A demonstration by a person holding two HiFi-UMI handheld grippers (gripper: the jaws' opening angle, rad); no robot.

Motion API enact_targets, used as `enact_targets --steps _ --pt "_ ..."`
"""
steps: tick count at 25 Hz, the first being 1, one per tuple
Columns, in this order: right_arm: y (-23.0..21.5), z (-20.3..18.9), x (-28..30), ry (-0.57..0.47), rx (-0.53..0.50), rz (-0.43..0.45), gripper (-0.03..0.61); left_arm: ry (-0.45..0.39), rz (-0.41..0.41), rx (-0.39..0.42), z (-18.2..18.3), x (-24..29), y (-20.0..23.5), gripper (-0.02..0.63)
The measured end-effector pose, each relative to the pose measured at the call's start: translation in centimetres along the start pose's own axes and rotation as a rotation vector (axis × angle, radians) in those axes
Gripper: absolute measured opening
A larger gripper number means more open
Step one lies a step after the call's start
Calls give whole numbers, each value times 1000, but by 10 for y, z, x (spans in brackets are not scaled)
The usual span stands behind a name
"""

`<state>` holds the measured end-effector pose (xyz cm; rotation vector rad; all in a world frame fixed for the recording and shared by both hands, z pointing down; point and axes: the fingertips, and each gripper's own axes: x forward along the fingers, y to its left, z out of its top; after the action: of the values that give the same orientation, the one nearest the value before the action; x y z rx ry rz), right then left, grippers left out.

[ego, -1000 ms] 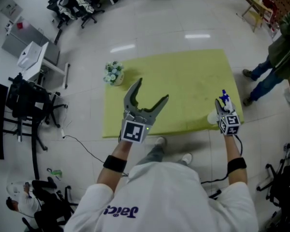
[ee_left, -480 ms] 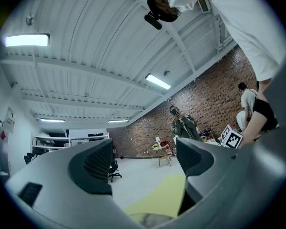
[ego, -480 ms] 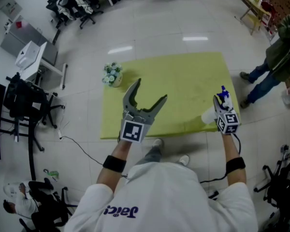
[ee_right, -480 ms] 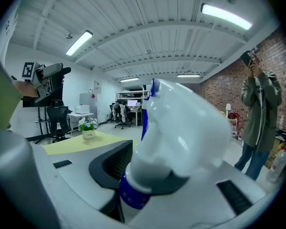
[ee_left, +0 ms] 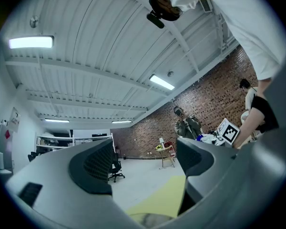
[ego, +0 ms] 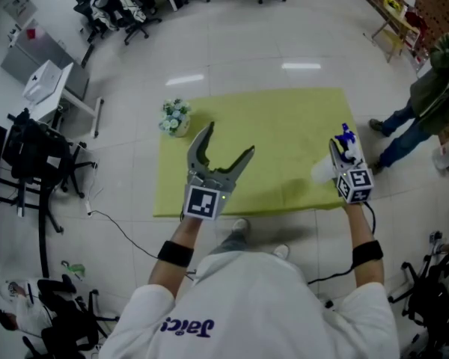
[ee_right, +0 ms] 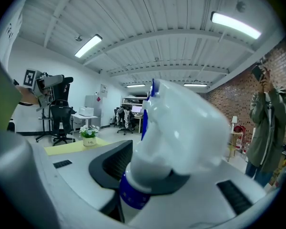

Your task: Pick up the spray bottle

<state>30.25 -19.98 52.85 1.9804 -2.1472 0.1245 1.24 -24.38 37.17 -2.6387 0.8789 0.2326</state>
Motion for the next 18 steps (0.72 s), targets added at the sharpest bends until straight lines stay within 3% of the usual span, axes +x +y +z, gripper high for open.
enact_targets --steps 18 --pt "39 70 56 -96 -104 159 106 127 149 -6 -39 -36 46 431"
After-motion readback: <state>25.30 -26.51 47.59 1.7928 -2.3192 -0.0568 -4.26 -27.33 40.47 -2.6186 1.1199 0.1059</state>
